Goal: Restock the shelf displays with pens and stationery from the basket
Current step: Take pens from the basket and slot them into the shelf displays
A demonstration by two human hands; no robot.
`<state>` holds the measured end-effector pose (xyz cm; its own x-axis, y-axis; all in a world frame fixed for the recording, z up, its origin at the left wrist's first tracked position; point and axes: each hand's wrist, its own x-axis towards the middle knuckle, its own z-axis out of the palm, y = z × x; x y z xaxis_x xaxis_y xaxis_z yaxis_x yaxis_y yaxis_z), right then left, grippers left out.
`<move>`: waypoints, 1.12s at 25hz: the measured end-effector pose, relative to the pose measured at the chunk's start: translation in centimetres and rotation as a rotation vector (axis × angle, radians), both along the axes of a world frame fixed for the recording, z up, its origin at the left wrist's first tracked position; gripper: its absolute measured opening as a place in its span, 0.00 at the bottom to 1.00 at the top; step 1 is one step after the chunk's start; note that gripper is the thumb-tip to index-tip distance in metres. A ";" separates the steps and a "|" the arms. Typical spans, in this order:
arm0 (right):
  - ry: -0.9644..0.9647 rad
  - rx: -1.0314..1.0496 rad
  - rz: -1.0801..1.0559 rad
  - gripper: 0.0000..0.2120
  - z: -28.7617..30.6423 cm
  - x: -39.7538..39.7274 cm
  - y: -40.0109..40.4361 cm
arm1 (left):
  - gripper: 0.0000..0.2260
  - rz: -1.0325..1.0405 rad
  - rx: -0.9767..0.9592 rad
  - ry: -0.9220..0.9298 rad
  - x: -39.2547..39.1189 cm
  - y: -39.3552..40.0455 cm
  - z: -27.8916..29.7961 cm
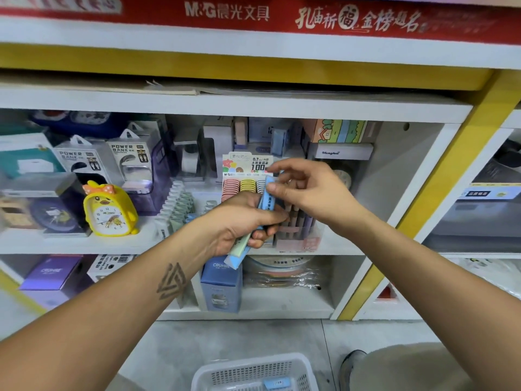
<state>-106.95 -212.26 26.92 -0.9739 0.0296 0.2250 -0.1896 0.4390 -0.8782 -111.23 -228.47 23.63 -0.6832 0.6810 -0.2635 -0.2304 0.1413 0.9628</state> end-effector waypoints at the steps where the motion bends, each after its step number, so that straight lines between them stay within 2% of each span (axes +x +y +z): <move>1: -0.005 -0.048 -0.007 0.10 0.0 -0.5 -0.6 | 0.03 -0.001 0.008 -0.005 -0.1 -0.5 0.2; 3: -0.018 -0.178 -0.033 0.05 0.0 -1.4 -1.3 | 0.03 0.049 0.063 -0.047 -0.5 -1.8 0.6; 6: -0.053 -0.296 -0.051 0.04 0.2 -2.5 -1.9 | 0.11 0.213 0.175 -0.181 -1.5 -4.0 1.2; 9: -0.086 -0.295 -0.036 0.07 0.2 -3.4 -2.9 | 0.11 0.312 0.190 -0.240 -2.1 -6.0 1.6; 13: -0.103 -0.245 0.016 0.06 0.2 -4.5 -5.0 | 0.07 0.369 0.157 -0.229 -2.5 -8.3 1.8; 16: -0.009 -0.112 -0.011 0.04 0.1 -5.9 -6.0 | 0.05 0.513 0.026 -0.136 -3.8 -10.4 1.7; 21: 0.243 0.423 -0.053 0.06 -0.8 -8.3 -7.9 | 0.04 0.583 0.001 -0.134 -6.3 -14.2 2.0; 24: 0.249 0.601 -0.011 0.05 -2.1 -9.7 -9.6 | 0.05 0.591 -0.014 -0.135 -6.8 -15.1 1.8; 28: 0.161 0.708 0.097 0.03 -3.5 -10.7 -10.9 | 0.08 0.596 -0.022 -0.116 -6.9 -15.0 1.7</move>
<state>-117.70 -223.12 23.42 -0.9182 -0.2603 0.2985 -0.3587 0.8661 -0.3482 -118.16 -243.49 25.37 -0.9111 0.1840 -0.3688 -0.3795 -0.0250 0.9249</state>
